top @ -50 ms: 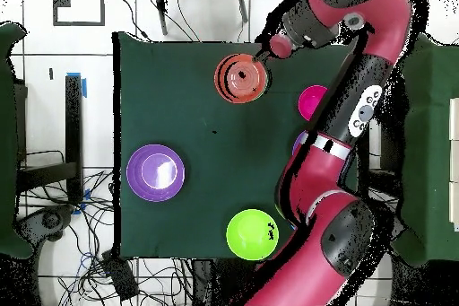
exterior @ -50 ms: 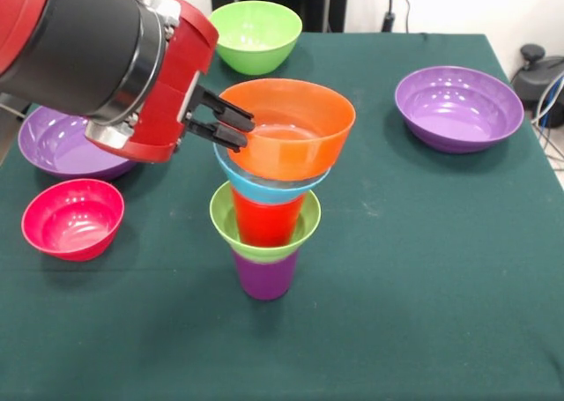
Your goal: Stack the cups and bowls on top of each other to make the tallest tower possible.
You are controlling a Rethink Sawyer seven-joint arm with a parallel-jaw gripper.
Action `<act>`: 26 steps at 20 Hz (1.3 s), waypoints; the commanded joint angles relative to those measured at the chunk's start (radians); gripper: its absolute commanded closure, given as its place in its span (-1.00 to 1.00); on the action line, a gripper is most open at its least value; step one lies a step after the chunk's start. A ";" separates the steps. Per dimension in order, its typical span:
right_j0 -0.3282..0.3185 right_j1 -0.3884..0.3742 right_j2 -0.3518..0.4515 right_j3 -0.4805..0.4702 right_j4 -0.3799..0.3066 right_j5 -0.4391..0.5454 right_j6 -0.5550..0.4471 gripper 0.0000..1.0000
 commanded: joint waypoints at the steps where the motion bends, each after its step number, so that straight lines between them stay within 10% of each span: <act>1: 0.018 0.013 -0.061 -0.095 -0.049 -0.056 0.094 1.00; 26: 0.021 -0.012 0.021 -0.136 -0.180 -0.030 0.006 1.00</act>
